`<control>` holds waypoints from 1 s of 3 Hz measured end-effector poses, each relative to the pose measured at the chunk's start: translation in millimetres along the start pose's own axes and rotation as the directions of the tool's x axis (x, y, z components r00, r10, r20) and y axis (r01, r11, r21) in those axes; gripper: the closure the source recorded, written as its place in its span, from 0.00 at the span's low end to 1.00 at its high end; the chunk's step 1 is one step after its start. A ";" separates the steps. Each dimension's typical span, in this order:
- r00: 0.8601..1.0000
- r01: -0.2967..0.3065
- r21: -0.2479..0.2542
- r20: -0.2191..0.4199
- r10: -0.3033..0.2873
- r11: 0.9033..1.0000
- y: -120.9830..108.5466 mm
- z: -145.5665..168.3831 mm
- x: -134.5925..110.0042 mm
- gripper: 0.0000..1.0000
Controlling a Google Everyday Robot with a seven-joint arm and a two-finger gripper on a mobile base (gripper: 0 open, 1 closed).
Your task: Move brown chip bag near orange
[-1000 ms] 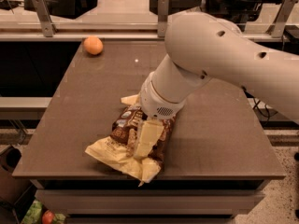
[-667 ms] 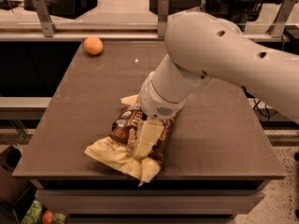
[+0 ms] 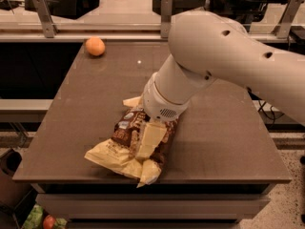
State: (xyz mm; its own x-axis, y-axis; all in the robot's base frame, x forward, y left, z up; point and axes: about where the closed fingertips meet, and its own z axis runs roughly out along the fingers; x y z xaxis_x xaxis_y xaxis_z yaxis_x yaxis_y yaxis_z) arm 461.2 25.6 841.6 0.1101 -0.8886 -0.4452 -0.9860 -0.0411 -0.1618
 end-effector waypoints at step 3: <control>1.000 0.014 0.187 0.000 -0.014 0.982 -65.0 -91.0 -6.7 1.00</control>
Offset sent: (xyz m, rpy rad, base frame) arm 0.0766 -0.0548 0.1347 0.0009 -0.2235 -0.1276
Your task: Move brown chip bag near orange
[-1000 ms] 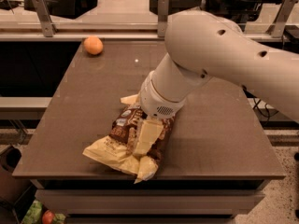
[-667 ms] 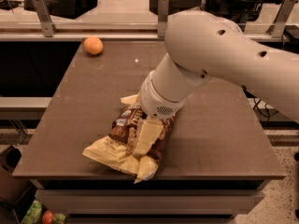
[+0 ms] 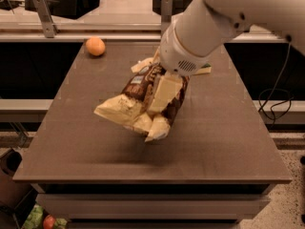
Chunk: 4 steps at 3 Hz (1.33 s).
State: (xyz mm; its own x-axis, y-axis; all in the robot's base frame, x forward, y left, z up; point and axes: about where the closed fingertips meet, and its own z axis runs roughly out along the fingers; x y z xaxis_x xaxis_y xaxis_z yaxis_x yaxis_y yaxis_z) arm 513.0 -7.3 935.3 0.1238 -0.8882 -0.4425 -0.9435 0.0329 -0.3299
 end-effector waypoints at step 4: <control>0.974 0.135 0.337 0.126 -0.186 0.932 -128.3 -43.8 -18.4 1.00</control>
Offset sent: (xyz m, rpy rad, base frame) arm 0.0823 -0.0172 0.0885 0.1158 -0.2895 0.0100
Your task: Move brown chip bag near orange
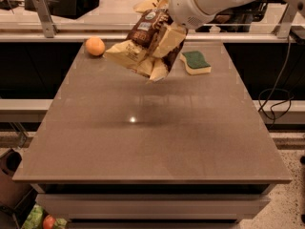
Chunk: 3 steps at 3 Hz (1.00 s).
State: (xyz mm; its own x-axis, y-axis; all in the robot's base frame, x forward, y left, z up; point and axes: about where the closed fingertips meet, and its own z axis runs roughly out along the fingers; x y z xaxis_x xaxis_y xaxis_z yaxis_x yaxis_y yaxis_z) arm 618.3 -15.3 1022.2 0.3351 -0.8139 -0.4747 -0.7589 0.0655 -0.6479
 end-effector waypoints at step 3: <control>0.998 0.063 0.053 -0.025 -0.062 0.997 -31.2 29.3 -3.5 1.00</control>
Offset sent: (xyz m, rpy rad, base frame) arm 0.0278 0.0083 0.0041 0.0000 -0.0567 0.0038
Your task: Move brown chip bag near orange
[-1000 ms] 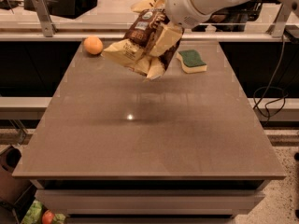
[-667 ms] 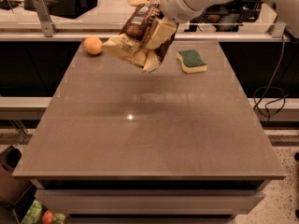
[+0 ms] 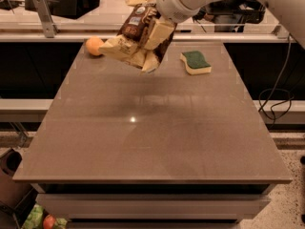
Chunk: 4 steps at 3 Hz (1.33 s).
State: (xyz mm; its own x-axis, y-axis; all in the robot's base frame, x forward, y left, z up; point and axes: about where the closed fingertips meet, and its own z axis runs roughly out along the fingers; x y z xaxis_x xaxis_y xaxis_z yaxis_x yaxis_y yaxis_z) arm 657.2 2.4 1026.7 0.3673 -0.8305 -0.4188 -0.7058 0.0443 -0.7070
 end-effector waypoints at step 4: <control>0.993 0.087 -0.044 -0.078 -0.091 0.995 -29.4 104.5 11.2 1.00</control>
Offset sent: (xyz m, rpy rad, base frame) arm 0.0809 0.0443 -0.0243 -0.0895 -0.0666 -0.0135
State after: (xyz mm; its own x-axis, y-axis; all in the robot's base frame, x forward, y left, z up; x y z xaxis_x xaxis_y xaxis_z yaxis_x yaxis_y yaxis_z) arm 745.4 49.8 983.2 0.3812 -0.8720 -0.3071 -0.6970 -0.0528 -0.7152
